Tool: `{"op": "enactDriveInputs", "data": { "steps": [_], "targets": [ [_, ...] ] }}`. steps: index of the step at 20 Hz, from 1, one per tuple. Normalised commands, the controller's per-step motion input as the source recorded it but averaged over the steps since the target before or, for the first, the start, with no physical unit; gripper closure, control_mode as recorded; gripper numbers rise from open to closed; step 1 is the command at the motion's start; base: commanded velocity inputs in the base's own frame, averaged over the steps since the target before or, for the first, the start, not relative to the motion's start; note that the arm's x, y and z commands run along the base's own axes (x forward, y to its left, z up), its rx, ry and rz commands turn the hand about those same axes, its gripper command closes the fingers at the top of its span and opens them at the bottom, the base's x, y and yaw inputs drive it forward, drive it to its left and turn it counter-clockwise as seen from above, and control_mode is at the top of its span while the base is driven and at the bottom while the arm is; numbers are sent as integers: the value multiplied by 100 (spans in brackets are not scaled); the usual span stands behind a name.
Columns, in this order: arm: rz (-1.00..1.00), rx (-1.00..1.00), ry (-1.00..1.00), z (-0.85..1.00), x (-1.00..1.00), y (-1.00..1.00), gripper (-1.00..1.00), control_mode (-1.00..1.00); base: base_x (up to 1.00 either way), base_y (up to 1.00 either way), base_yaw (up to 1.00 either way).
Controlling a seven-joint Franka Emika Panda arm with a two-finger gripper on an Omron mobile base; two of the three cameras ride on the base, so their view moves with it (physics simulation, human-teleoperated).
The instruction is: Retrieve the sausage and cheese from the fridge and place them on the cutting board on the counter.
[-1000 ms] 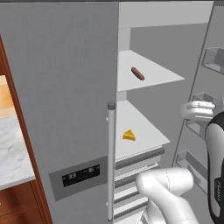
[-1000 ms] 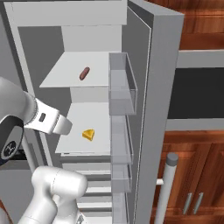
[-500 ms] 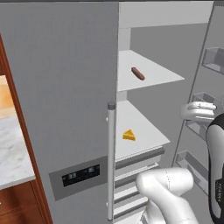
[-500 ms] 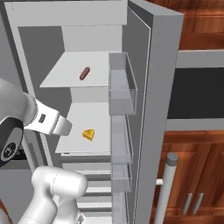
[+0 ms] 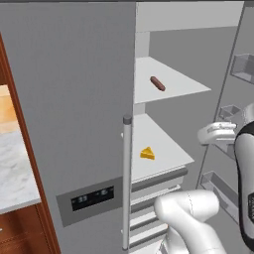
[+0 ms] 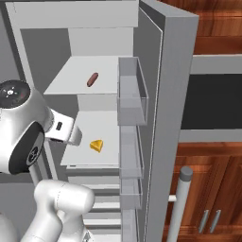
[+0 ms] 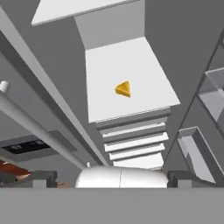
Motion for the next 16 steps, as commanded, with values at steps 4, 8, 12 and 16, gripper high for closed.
{"op": "enactDriveInputs", "data": {
  "steps": [4, 8, 12, 16],
  "targets": [
    [15, -4, 10, -36, 6, 29, -100, -100, 0, 0, 0],
    [6, -9, 2, -36, 0, 38, -100, -100, 0, 0, 0],
    [0, 0, 3, -23, 0, 10, -100, -100, 0, 0, 0],
    [0, -3, 6, -32, 15, 0, -100, -100, 0, 0, 0]
  ]
}}
